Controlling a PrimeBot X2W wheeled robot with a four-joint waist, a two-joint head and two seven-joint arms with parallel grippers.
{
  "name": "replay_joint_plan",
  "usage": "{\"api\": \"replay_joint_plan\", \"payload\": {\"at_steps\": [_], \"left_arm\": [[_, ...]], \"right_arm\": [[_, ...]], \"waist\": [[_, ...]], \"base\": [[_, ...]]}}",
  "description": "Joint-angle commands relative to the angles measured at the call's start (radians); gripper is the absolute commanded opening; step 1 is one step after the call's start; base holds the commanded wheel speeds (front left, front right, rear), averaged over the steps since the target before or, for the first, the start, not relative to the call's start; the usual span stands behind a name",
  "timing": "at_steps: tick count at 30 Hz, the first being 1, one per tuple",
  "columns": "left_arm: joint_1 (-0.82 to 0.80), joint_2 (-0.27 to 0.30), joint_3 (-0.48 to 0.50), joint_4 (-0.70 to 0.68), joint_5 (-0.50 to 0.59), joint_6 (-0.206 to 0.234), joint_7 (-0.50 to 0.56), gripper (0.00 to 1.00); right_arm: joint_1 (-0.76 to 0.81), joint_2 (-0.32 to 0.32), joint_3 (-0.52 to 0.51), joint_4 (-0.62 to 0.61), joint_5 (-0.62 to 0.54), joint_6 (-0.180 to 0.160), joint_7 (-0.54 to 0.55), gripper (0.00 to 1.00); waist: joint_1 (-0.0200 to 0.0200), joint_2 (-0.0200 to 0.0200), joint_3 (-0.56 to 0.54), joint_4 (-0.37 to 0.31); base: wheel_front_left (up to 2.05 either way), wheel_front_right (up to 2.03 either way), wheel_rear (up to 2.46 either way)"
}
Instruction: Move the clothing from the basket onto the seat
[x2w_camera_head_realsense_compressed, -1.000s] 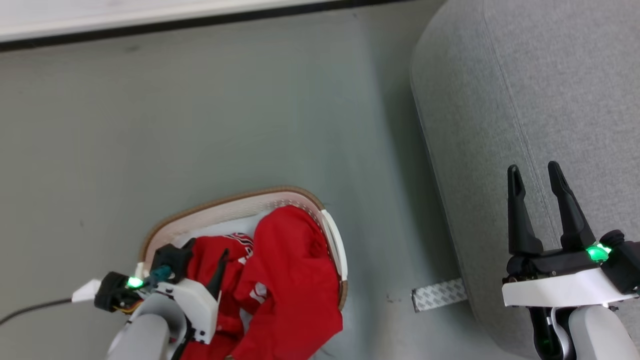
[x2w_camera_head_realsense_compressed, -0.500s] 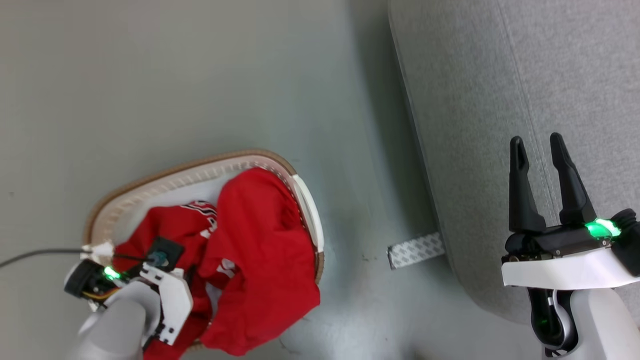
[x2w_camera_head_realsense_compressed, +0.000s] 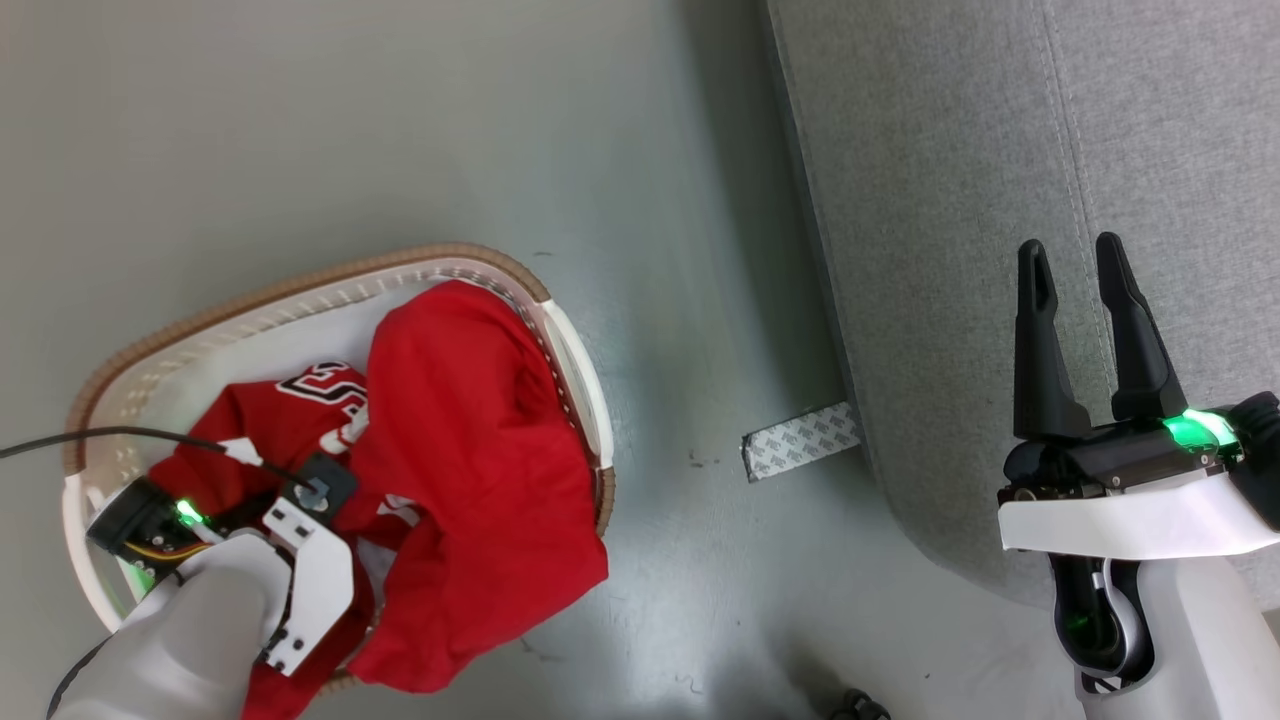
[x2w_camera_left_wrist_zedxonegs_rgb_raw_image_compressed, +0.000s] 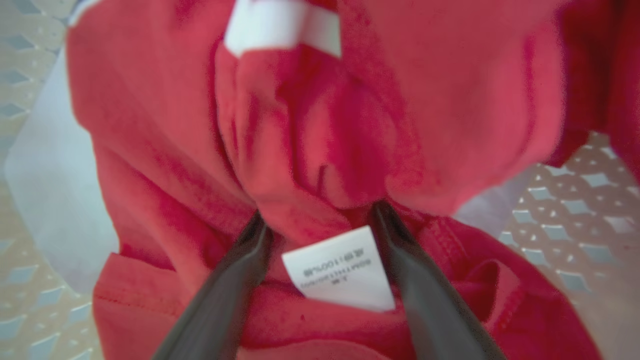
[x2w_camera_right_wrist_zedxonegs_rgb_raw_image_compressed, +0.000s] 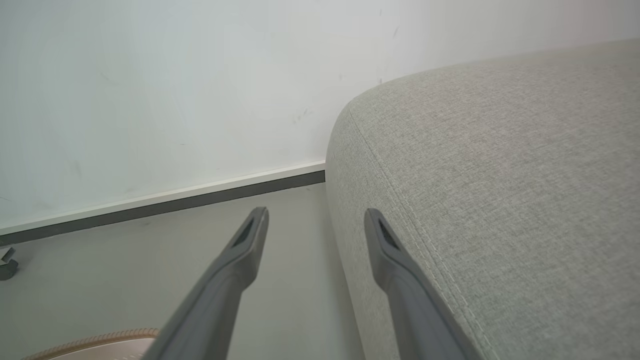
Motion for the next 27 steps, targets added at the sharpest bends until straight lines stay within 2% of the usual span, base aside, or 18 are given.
{"api": "replay_joint_plan", "payload": {"at_steps": [1,2,3,4,12,27], "left_arm": [[-0.002,0.010,-0.008,0.006,-0.007,0.002,0.009,1.00],[-0.005,0.012,-0.014,0.006,-0.014,0.002,0.011,0.74],[-0.006,0.012,-0.019,0.006,-0.020,0.002,0.011,0.39],[-0.007,0.012,-0.024,0.007,-0.022,0.002,0.012,0.00],[0.014,-0.004,-0.048,0.008,-0.072,0.002,-0.015,0.00],[0.117,-0.123,0.004,0.008,-0.210,0.006,-0.156,0.00]], "right_arm": [[-0.014,-0.003,0.002,-0.004,0.007,-0.002,-0.001,1.00],[-0.014,-0.003,0.003,-0.004,0.006,-0.002,-0.001,1.00],[-0.014,-0.003,0.003,-0.005,0.007,-0.002,0.000,1.00],[-0.014,-0.003,0.003,-0.004,0.006,-0.002,-0.001,1.00],[-0.022,-0.003,0.001,0.013,-0.006,-0.002,-0.001,1.00],[0.034,-0.003,-0.018,0.063,-0.066,-0.002,-0.001,1.00]], "waist": [[-0.0001,0.0000,0.009,-0.003],[-0.0001,0.0000,0.012,-0.003],[-0.0001,0.0000,0.014,-0.002],[-0.0001,0.0000,0.015,-0.001],[-0.0001,0.0000,-0.023,0.017],[-0.0001,0.0000,-0.306,0.127]], "base": [[0.00,0.00,0.00],[0.00,0.00,0.00],[0.00,0.00,0.00],[0.00,0.00,0.00],[0.00,0.00,0.00],[0.00,0.00,0.00]]}}
